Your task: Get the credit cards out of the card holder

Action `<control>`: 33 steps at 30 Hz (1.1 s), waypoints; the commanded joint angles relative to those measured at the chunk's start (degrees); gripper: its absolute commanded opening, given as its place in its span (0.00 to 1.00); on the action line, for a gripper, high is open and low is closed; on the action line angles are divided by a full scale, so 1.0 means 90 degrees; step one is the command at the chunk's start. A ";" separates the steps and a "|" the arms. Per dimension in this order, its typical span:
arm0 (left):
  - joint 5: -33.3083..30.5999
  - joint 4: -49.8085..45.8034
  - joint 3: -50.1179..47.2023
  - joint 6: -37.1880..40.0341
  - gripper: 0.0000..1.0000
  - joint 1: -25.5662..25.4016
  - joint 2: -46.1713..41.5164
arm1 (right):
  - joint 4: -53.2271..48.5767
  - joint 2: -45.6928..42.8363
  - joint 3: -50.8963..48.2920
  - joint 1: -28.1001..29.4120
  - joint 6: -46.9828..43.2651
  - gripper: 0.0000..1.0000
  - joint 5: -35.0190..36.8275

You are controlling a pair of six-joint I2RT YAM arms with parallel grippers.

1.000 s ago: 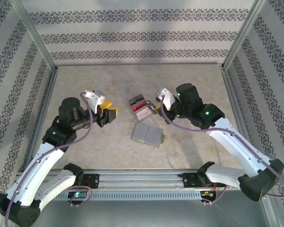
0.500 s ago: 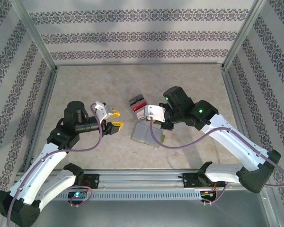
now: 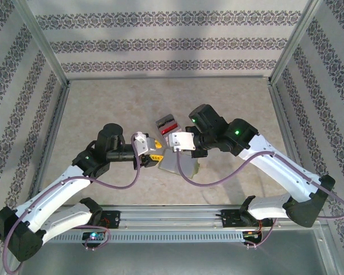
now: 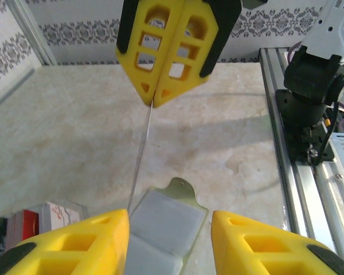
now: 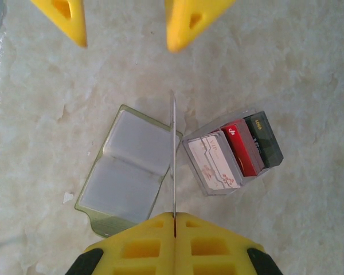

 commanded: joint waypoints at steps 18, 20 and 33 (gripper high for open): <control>-0.0681 0.1633 -0.0423 0.0102 0.00 -0.0671 0.0400 | -0.0134 0.0069 0.0244 0.0132 -0.0128 0.00 -0.0324; -0.0771 0.1820 -0.0566 0.0053 0.00 -0.0714 0.0346 | -0.0149 0.0059 0.0300 0.0067 -0.0103 0.07 -0.0569; -0.1046 0.2580 -0.1005 -0.0216 0.00 -0.0795 0.0131 | -0.0400 0.0343 0.0668 0.0008 -0.0221 0.35 -0.0868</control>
